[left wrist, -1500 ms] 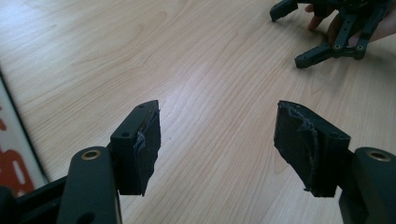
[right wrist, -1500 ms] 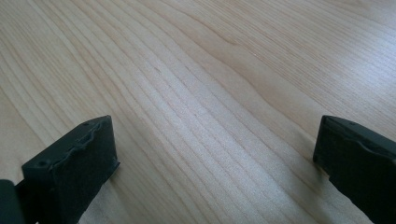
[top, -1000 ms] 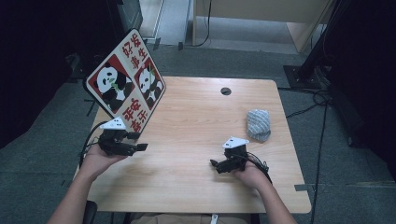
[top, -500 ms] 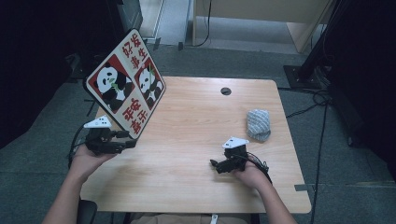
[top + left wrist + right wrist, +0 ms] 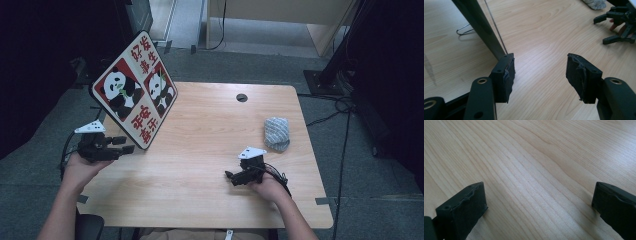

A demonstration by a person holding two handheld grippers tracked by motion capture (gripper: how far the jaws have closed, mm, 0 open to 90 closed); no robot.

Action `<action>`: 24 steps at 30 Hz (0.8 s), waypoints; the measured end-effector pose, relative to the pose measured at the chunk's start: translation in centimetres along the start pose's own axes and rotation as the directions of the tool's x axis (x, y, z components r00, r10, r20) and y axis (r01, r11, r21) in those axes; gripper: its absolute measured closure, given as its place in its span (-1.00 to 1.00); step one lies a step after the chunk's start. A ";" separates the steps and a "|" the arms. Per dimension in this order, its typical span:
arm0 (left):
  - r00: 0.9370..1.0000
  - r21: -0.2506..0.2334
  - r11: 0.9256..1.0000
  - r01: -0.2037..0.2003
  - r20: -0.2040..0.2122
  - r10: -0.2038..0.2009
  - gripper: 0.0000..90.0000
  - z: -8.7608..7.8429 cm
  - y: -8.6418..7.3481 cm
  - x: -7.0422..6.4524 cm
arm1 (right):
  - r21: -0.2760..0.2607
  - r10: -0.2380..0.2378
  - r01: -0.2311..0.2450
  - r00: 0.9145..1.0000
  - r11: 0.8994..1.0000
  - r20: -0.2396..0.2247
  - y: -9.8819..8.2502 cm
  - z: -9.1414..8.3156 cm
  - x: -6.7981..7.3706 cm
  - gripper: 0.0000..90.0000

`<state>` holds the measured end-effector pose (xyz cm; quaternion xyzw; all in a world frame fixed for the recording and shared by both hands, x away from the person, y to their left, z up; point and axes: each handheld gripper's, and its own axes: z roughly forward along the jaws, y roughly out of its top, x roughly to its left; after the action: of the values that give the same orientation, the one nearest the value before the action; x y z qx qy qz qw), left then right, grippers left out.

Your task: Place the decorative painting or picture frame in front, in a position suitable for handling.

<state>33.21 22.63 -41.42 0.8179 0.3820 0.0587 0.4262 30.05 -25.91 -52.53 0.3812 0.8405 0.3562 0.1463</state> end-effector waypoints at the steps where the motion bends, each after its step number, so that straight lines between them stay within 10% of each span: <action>1: 1.000 0.005 1.000 0.002 0.002 -0.002 -0.10 0.0 0.0 0.1 | 0.000 0.000 0.000 1.000 1.000 0.000 0.0 0.0 0.0 -1.00; 24: 0.998 -0.017 0.998 0.053 -0.031 -0.053 -0.06 -2.1 2.8 2.4 | 0.000 -0.002 0.002 1.000 1.000 0.000 0.0 0.0 0.0 -1.00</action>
<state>35.58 24.63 -38.58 0.8030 0.4097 0.0634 0.4281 30.05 -25.92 -52.53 0.3803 0.8408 0.3561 0.1467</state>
